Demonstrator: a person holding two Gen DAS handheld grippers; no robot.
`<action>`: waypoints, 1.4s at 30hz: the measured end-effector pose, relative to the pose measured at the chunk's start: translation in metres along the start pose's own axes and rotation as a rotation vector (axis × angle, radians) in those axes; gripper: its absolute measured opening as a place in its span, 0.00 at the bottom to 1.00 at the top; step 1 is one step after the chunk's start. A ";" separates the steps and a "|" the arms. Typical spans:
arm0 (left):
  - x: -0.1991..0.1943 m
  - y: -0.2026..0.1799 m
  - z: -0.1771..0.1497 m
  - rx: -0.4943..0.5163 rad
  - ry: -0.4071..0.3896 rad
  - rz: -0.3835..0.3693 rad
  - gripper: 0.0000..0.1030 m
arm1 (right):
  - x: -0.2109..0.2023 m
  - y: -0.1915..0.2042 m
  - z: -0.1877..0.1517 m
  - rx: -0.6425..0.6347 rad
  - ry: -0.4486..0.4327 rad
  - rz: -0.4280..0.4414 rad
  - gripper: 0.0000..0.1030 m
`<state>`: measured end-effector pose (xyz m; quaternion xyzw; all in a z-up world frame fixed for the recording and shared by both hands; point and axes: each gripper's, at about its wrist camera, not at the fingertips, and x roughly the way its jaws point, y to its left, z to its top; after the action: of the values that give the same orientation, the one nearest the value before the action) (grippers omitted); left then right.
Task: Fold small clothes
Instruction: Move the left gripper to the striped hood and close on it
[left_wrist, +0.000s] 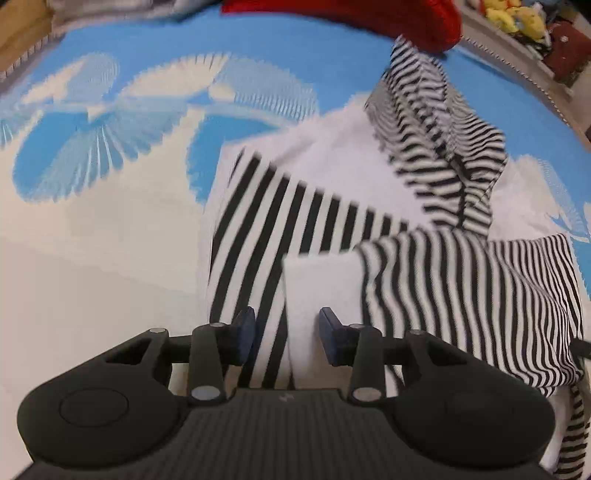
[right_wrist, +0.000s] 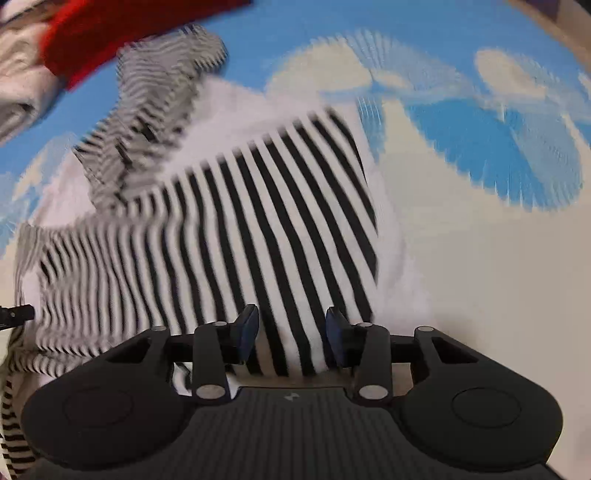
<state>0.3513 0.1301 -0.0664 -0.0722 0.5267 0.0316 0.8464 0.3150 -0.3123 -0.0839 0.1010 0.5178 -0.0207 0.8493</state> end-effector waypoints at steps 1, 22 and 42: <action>-0.004 -0.004 0.001 0.014 -0.013 0.009 0.43 | -0.004 0.004 -0.001 -0.017 -0.024 -0.013 0.41; 0.015 -0.025 -0.020 0.093 0.082 -0.022 0.50 | 0.016 0.018 -0.004 -0.038 0.052 -0.053 0.41; -0.140 -0.019 0.061 0.095 -0.330 -0.054 0.49 | -0.085 0.005 0.030 -0.031 -0.222 0.045 0.31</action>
<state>0.3456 0.1243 0.0875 -0.0401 0.3794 -0.0043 0.9244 0.3026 -0.3190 0.0058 0.0967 0.4184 -0.0047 0.9031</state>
